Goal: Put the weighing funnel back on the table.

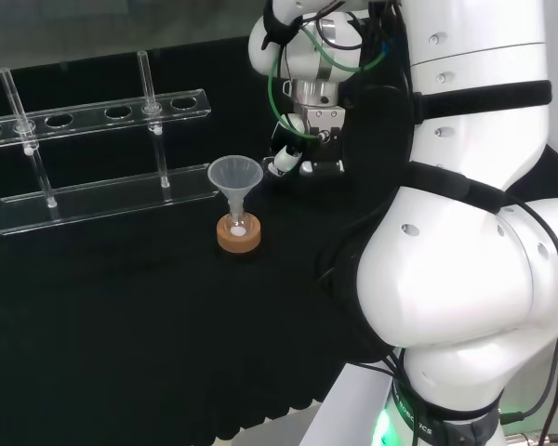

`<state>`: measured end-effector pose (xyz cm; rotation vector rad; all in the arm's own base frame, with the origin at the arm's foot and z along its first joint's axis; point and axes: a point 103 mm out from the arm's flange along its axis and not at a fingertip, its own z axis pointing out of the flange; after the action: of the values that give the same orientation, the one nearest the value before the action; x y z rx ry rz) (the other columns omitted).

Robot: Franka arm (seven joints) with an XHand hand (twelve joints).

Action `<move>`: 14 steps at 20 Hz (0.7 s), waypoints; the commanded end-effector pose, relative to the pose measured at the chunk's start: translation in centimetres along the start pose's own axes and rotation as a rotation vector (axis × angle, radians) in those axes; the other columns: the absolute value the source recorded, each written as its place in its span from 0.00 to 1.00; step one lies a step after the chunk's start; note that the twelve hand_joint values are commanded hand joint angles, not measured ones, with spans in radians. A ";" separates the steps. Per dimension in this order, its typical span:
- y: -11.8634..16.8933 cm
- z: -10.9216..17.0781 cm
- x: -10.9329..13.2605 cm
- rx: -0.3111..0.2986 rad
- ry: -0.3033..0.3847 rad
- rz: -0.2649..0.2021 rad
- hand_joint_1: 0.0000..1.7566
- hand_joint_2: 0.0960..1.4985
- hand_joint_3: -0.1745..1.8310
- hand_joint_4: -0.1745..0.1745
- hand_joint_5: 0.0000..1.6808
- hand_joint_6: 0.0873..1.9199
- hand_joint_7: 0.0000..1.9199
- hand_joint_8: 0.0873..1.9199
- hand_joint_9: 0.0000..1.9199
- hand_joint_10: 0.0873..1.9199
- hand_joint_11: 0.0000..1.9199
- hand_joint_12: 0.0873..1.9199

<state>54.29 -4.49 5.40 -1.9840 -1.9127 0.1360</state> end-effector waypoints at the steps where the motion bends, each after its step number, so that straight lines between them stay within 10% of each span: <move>1: -0.6 -0.4 0.2 -0.010 0.010 -0.009 0.55 0.59 0.08 0.58 0.54 0.29 0.25 0.31 0.41 0.17 0.32 0.58; 14: -1.8 -1.0 0.7 0.032 -0.010 -0.015 0.54 0.58 0.04 0.50 0.30 0.25 0.19 0.30 0.33 0.21 0.23 0.63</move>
<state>53.03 -4.07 6.79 -1.9593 -1.9199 0.1522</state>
